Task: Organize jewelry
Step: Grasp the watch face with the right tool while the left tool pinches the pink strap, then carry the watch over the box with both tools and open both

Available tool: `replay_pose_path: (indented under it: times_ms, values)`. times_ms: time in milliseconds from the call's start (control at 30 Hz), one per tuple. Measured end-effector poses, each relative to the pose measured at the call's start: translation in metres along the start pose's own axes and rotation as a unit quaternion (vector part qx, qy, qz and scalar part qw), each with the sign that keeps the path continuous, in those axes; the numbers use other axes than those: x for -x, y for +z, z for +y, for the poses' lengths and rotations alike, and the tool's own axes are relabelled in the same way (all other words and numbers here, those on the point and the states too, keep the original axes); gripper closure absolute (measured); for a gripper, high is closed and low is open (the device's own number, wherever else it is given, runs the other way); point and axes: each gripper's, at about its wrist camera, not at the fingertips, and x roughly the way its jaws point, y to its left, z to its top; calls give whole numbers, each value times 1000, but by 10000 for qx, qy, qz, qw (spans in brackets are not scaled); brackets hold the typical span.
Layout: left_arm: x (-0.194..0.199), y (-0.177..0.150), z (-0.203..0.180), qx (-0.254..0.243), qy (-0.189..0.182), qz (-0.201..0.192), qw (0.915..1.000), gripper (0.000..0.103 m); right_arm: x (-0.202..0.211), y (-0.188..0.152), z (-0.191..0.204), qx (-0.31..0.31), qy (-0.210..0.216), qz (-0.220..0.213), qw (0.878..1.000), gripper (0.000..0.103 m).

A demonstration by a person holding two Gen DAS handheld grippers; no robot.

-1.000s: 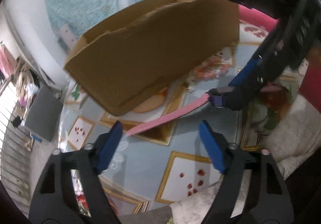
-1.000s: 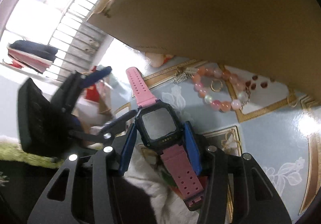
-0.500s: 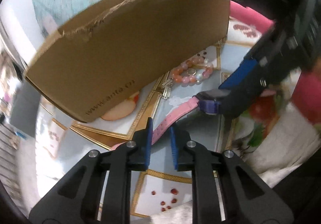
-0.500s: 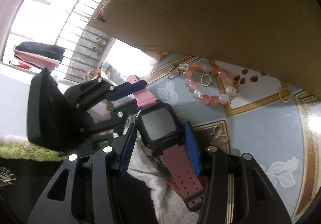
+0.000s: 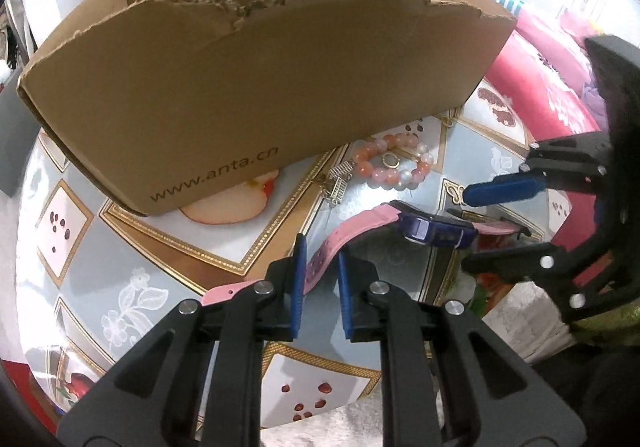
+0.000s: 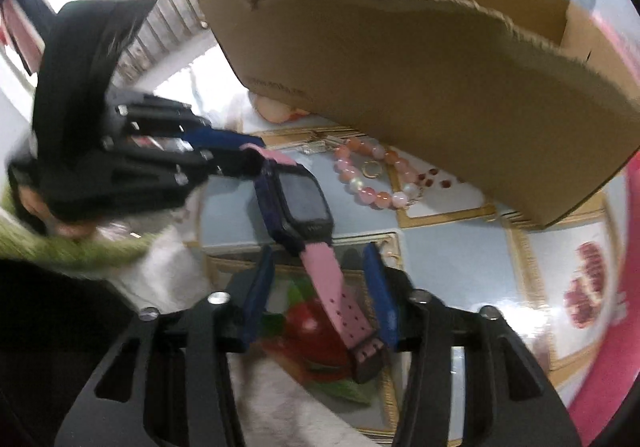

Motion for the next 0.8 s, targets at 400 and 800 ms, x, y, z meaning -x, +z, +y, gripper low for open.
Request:
replay_pose_path:
  times_ms: [400,800]
  values:
    - [27,-6,-12,-172,106,-340,9992,100,35,-17,-7,-79,-816,-734,9939,98]
    - [134,50,-9,-323,-95,-1403,9895,101,120,58,-5,162,-955,-1848,9780,98]
